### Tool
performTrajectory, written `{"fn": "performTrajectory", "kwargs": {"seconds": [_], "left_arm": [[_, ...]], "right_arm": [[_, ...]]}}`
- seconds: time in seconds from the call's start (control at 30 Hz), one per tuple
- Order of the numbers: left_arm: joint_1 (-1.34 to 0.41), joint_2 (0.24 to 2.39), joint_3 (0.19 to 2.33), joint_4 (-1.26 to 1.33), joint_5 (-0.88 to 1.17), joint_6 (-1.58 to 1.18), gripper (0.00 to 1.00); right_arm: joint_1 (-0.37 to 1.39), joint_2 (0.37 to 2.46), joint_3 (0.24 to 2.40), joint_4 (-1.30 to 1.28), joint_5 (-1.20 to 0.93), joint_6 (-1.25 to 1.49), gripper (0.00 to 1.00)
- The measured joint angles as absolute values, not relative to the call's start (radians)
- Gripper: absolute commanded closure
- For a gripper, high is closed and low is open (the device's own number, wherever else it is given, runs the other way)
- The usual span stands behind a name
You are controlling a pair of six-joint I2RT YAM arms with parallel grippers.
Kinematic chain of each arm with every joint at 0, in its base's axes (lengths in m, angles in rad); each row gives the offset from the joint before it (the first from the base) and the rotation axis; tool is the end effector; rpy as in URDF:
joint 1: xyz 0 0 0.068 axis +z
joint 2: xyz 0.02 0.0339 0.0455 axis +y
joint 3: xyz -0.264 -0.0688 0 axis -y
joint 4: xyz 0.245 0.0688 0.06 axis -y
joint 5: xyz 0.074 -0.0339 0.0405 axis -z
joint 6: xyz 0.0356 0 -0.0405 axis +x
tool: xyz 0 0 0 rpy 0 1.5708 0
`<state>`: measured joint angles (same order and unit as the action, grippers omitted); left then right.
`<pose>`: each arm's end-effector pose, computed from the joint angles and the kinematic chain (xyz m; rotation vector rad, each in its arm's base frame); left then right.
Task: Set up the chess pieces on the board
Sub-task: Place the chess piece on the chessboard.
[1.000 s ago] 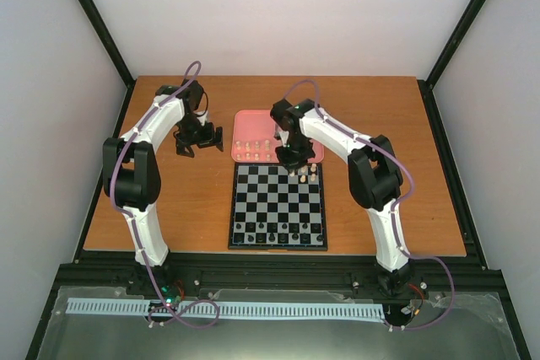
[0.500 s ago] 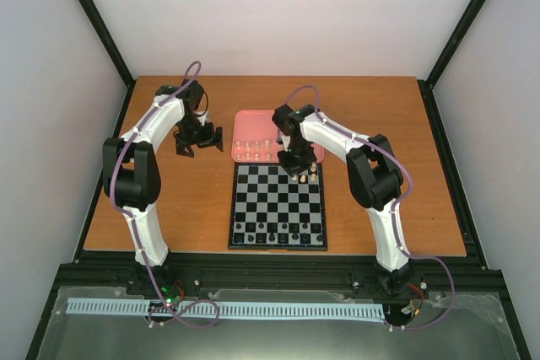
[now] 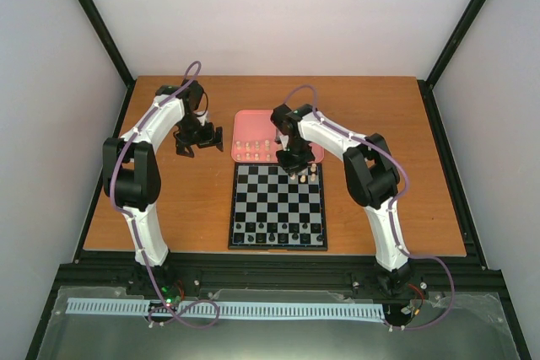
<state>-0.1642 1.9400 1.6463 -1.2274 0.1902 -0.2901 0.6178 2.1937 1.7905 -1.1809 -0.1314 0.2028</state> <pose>0.3665 -0.0675 0.2374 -0.1890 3.1153 -0.3075 0.3409 0.2479 0.1777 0.6315 -3.0063 -0.1772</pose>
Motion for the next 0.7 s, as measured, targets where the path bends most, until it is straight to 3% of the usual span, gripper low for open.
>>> {"fn": "performTrajectory", "kwargs": {"seconds": [0.23, 0.7], "left_arm": [[-0.164, 1.940, 1.646, -1.227, 0.191, -0.290, 0.00], [-0.164, 1.940, 1.646, -1.227, 0.191, -0.290, 0.00]], "right_arm": [[0.618, 2.195, 1.793, -1.181, -0.132, 0.198, 0.90], [0.617, 2.195, 1.792, -1.181, -0.148, 0.184, 0.90]]}}
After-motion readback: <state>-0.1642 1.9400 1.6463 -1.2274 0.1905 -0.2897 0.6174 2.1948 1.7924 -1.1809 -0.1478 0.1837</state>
